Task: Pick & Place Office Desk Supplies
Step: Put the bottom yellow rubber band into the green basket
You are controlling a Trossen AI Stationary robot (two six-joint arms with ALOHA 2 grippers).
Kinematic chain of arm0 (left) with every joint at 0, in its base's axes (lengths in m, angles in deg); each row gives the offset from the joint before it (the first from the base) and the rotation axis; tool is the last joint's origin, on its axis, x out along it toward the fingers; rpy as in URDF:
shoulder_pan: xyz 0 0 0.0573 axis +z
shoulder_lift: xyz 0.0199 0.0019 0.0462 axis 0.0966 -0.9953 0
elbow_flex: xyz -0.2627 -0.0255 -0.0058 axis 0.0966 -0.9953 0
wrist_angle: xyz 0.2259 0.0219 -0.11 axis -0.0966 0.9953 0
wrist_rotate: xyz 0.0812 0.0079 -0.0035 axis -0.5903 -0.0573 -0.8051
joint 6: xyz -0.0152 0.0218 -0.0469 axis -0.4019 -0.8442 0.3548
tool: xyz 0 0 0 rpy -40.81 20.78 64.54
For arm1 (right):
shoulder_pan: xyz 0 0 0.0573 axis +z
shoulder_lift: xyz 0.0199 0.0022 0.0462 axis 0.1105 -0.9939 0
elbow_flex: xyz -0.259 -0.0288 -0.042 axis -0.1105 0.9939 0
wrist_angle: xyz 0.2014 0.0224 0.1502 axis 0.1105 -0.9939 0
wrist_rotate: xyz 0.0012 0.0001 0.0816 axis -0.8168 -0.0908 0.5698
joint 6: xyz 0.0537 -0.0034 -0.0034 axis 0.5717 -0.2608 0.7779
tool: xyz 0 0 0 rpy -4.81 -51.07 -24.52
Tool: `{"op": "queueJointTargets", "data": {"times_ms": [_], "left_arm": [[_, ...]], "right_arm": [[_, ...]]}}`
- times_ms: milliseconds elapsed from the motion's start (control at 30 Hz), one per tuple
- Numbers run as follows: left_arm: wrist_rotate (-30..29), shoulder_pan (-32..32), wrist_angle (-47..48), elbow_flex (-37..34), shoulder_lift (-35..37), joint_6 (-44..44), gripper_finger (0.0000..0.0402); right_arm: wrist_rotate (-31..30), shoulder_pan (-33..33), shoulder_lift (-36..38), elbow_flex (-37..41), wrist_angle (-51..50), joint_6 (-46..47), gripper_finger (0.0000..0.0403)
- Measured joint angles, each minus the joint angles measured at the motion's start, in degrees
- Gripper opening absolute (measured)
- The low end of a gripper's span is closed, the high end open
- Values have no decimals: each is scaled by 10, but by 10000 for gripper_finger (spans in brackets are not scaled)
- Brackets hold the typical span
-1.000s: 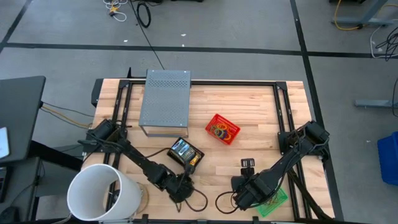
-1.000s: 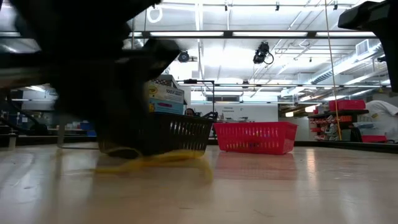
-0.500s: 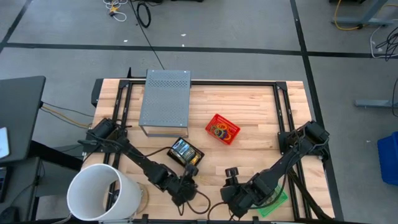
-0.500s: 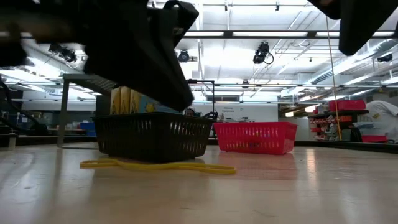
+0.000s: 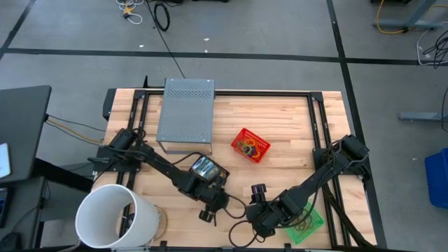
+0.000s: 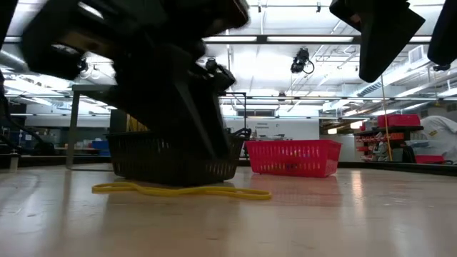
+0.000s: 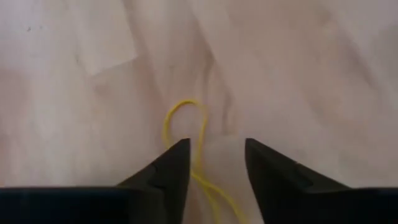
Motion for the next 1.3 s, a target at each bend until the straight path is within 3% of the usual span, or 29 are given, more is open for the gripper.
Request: {"op": "queueJointTargets", "data": {"times_ms": [133, 367, 500, 633, 733, 800, 933, 1133, 1300], "left_arm": [[1, 17, 8, 2, -12, -4, 192], [58, 36, 19, 3, -33, -11, 189], [43, 41, 19, 4, -50, 4, 167], [37, 38, 8, 4, -60, 1, 101], [15, 30, -1, 4, -62, -5, 23], [-6, 24, -5, 3, -60, -6, 8], [-64, 2, -1, 20, -60, -7, 4], [-156, -26, 10, 64, -65, -31, 2], [-185, -31, 22, 94, -64, -44, 2]], "right_arm": [[0, 0, 0, 0, -4, 0, 240], [-4, 0, 0, 0, -10, 1, 231], [-10, 0, 0, 0, -14, 2, 231], [-13, 0, 0, 0, -12, 2, 231], [-13, 0, 0, 0, -12, 2, 231], [-13, 0, 0, 0, -9, 2, 231], [-14, 2, 0, 13, 35, -11, 231], [-14, 1, 0, 96, 203, -56, 231], [-43, -7, 0, 154, 288, -56, 231]]}}
